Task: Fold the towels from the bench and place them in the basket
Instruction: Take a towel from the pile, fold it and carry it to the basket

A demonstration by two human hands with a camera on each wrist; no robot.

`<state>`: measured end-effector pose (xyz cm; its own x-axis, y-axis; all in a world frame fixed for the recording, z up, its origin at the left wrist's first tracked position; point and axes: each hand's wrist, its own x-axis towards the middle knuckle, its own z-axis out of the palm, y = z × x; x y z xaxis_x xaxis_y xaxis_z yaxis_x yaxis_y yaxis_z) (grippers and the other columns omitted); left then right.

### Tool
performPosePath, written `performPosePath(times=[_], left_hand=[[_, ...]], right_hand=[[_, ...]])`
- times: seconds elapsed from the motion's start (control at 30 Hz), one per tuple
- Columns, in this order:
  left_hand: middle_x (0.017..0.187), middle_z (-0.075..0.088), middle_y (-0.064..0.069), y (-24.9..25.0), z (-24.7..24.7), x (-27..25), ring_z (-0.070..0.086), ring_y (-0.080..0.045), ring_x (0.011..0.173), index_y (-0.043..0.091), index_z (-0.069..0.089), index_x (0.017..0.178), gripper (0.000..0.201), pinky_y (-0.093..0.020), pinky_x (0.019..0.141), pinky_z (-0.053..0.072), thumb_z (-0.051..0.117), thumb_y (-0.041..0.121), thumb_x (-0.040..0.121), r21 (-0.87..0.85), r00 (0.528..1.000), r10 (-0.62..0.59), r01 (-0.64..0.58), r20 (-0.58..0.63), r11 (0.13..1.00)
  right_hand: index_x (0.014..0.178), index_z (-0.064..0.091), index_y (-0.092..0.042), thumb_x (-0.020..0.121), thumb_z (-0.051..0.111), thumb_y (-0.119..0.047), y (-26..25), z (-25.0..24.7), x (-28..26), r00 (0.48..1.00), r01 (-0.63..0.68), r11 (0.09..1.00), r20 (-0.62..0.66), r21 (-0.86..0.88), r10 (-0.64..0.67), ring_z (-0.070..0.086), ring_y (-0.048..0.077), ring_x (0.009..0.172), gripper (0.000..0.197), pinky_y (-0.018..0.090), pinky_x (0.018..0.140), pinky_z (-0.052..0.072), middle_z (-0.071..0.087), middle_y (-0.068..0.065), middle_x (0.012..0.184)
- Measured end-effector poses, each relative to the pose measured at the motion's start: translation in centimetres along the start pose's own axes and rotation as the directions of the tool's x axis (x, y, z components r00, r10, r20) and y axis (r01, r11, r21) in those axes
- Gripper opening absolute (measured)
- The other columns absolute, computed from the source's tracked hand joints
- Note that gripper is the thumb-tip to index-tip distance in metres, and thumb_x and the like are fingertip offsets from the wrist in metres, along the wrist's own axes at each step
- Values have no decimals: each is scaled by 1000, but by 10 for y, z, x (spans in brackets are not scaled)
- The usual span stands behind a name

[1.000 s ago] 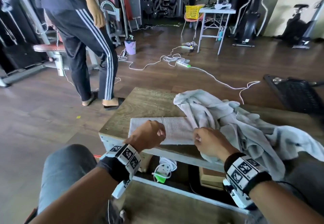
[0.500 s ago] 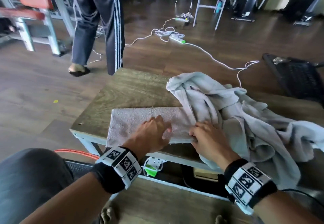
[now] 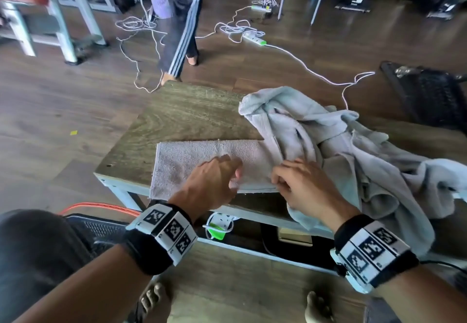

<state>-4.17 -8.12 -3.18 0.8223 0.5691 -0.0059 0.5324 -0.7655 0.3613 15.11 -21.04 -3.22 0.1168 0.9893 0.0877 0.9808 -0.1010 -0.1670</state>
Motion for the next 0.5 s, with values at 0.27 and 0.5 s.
performPosePath(times=[0.27,0.5], left_hand=[[100,66,7,-4,5,-6,63,-10,84,25,60,96,15,-27,78,55,69,16,88,-19,999,4,-3,43,1000],[99,58,6,6,7,-12,60,-13,84,19,60,94,25,-31,79,55,60,-4,85,-31,998,51,-50,36,998]], right_hand=[[84,61,-29,78,70,-16,5,15,-6,999,-15,995,-35,-98,11,52,16,95,18,32,81,44,57,-14,90],[79,57,-23,69,71,-8,-3,18,-10,998,-49,986,-55,-162,41,51,21,92,24,35,81,45,55,-8,86]])
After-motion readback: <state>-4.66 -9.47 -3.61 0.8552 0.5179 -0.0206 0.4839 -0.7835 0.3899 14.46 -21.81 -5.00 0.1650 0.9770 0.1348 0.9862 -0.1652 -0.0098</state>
